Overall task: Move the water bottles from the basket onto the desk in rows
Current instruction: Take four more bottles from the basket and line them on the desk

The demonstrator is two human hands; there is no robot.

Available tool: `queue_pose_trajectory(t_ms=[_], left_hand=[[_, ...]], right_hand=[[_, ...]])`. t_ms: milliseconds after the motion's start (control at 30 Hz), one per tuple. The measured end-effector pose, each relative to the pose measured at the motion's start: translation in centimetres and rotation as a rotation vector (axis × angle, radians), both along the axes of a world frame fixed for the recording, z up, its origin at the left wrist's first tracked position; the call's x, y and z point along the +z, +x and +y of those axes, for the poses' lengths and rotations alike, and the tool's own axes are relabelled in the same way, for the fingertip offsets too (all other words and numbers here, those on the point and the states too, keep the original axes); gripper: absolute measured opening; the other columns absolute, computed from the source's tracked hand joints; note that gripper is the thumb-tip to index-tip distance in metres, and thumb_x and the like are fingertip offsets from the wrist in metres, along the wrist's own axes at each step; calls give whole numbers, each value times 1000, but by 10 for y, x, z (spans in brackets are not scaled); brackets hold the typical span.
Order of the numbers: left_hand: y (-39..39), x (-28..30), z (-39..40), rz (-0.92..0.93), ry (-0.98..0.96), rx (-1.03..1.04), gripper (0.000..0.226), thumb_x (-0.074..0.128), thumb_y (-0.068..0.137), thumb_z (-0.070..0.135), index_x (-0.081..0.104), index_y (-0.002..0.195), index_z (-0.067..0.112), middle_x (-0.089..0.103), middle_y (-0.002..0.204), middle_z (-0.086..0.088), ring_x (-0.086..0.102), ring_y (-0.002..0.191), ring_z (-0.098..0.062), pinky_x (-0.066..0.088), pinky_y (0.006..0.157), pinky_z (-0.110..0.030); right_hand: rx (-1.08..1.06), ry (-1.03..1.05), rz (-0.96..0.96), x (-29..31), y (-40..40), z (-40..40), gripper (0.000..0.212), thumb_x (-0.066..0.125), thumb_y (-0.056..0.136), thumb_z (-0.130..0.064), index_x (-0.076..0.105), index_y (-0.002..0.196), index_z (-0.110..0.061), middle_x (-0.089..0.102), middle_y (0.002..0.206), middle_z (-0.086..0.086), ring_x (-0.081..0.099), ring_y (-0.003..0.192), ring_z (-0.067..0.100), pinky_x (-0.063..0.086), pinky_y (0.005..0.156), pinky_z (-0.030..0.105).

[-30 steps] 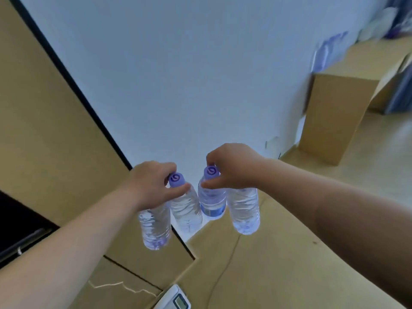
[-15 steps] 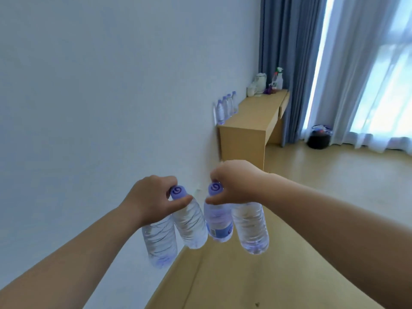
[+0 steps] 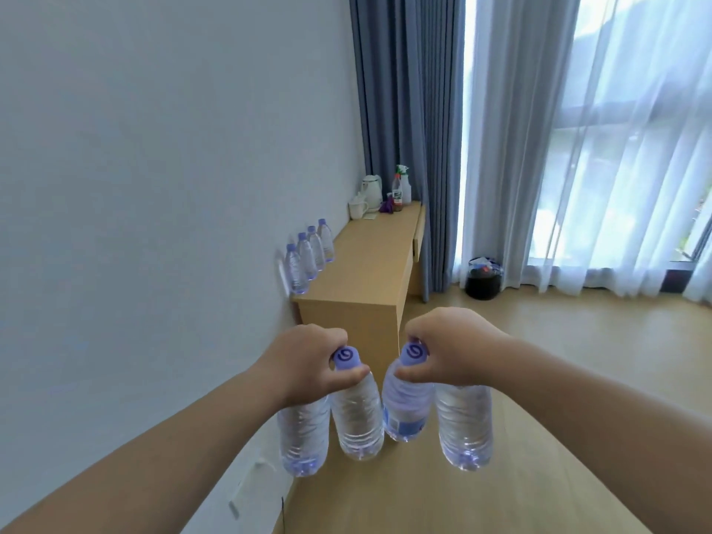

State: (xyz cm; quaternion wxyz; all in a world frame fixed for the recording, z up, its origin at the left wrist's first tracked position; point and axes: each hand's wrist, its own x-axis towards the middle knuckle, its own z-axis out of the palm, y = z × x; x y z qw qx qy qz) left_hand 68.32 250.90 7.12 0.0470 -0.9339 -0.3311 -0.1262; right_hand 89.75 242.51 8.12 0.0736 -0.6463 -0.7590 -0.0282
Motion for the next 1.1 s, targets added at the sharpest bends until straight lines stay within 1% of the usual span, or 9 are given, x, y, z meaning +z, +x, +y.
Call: queue_pose_trajectory(t_ms=[133, 233, 400, 500, 633, 800, 900, 1000, 1100], left_hand=[[65, -11, 97, 8, -9, 37, 55, 49, 78, 70, 41, 65, 17, 45, 55, 4, 36, 47, -12, 31, 48, -27], [110, -22, 161, -42, -8, 115, 57, 47, 77, 72, 43, 64, 16, 44, 54, 5, 36, 47, -11, 29, 47, -25], [166, -22, 253, -93, -55, 285, 55, 44, 75, 73, 40, 65, 19, 43, 56, 6, 38, 50, -10, 30, 49, -27], [189, -24, 310, -96, -57, 363, 56, 43, 78, 72, 41, 68, 18, 49, 60, 3, 45, 55, -15, 35, 52, -30], [210, -38, 388, -58, -54, 422, 53, 37, 83, 70, 42, 75, 18, 51, 63, 4, 49, 58, -16, 37, 55, -29], [223, -45, 484, -36, -67, 501, 44, 40, 87, 64, 37, 75, 22, 42, 63, 9, 46, 61, -16, 40, 59, -32], [226, -43, 533, 4, -73, 583, 42, 42, 87, 62, 35, 74, 23, 40, 64, 8, 46, 61, -19, 41, 60, -35], [232, -41, 575, 72, -48, 656, 41, 42, 89, 59, 38, 81, 19, 35, 63, 9, 43, 60, -20, 36, 57, -33], [236, -49, 610, 79, -77, 750, 40, 41, 89, 58, 41, 84, 19, 37, 65, 9, 49, 63, -21, 42, 60, -35]], right_hand=[[3, -23, 12, -10, 73, 89, 47, 56, 73, -66, 56, 69, -19, 47, 58, -6, 41, 51, 13, 37, 50, 26], [67, -50, 7, -17, 124, 159, 49, 57, 73, -65, 59, 75, -16, 48, 61, -5, 42, 53, 13, 41, 52, 28], [183, -67, -54, -10, 185, 274, 51, 56, 73, -62, 55, 73, -11, 43, 60, -3, 37, 52, 16, 34, 51, 30], [242, -81, -84, -4, 210, 350, 51, 55, 73, -64, 54, 73, -13, 44, 62, -3, 37, 53, 15, 33, 51, 30], [298, -79, -70, -15, 235, 455, 49, 54, 71, -64, 46, 66, -16, 39, 60, -4, 34, 53, 15, 30, 51, 30], [379, -107, -87, -33, 242, 576, 52, 56, 72, -61, 56, 79, -10, 42, 62, -3, 33, 53, 15, 28, 49, 29], [443, -114, -69, -36, 244, 641, 51, 56, 73, -61, 56, 79, -9, 45, 64, -2, 37, 55, 16, 29, 50, 30], [520, -107, -23, -39, 246, 703, 47, 57, 72, -60, 47, 69, -14, 43, 63, -1, 34, 54, 16, 28, 50, 30], [631, -104, 0, -47, 244, 764, 47, 60, 73, -57, 40, 64, -16, 40, 58, -2, 34, 51, 15, 26, 48, 29]])
